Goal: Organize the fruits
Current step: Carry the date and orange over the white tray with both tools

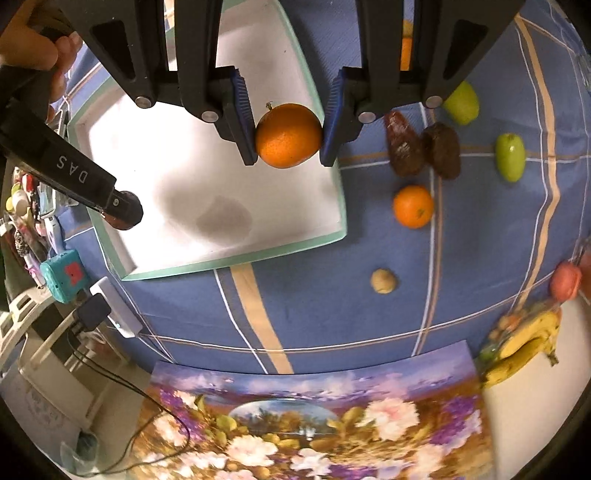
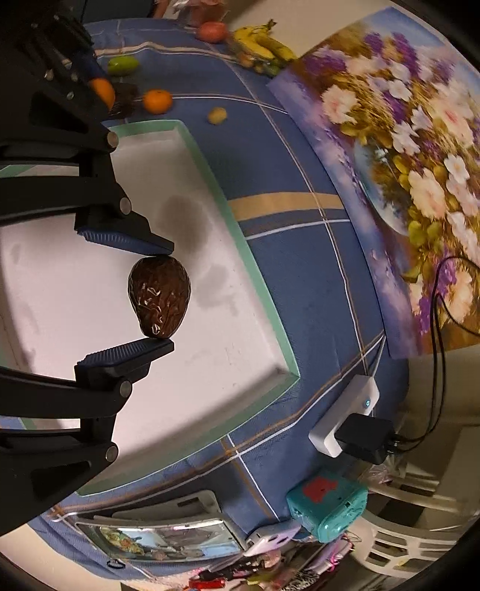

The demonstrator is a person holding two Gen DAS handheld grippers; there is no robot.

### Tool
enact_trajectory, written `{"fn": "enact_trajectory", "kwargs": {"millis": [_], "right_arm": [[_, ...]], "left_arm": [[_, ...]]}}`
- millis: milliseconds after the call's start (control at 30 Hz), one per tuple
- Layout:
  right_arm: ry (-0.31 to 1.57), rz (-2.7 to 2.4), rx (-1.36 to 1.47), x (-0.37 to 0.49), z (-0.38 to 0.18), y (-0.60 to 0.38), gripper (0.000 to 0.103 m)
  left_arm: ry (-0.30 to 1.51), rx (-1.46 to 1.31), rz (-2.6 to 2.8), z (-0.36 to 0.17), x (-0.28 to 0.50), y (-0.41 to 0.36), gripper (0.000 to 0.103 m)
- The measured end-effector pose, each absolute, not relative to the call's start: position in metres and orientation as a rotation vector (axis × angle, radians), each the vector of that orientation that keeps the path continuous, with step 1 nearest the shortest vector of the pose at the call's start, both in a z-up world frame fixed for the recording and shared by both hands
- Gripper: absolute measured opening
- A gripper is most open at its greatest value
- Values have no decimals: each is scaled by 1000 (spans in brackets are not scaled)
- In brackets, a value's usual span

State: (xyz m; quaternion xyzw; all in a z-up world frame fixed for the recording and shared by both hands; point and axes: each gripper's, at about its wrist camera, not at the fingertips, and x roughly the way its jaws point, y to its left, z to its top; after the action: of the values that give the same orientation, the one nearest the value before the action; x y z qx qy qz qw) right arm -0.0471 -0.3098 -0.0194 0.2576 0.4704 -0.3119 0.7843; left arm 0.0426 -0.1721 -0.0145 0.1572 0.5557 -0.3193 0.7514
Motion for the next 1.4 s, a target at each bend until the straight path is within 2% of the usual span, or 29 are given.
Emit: {"fn": "enact_trajectory", "kwargs": {"millis": [767, 1400], "right_arm": [[983, -717, 504, -33, -15, -360, 47], [1103, -675, 520, -24, -64, -366, 47]], "left_arm": [[1194, 395, -666, -42, 63, -210, 37], [1235, 457, -635, -73, 61, -217, 37]]}}
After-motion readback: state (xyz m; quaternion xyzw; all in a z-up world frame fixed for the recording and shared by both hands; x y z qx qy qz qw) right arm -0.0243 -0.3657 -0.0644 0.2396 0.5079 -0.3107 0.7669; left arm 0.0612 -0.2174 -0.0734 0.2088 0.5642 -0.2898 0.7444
